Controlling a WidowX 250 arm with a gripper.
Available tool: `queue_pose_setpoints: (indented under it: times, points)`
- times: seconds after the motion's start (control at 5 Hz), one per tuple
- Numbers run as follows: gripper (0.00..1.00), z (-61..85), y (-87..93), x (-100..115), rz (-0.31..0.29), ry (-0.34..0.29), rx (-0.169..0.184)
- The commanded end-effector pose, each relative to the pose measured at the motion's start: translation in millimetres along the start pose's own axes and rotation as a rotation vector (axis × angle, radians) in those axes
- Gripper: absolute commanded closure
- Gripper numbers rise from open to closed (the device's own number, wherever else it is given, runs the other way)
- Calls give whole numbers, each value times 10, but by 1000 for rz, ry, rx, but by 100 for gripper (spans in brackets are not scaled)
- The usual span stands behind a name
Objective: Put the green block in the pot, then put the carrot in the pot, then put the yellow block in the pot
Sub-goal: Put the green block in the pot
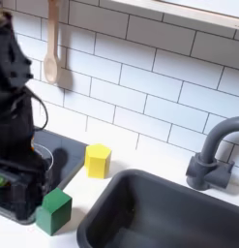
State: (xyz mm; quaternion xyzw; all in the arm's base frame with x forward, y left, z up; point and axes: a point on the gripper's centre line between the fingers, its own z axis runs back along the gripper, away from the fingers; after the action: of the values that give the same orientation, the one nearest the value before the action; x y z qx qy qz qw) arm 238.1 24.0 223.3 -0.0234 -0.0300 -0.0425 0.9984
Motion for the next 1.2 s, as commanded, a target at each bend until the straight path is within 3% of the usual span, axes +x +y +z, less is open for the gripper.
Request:
queue_pose_setpoints:
  times: [0.0,0.2,0.4,0.8,1.0]
  points:
    - [0,-311,-67,289,-85,51,-16]
    - [0,-392,-104,356,-98,27,-36]
    - [0,-409,-114,354,-84,11,-19]
    - [0,-662,-98,328,-91,54,-26]
    - [0,-703,-70,360,-104,61,-21]
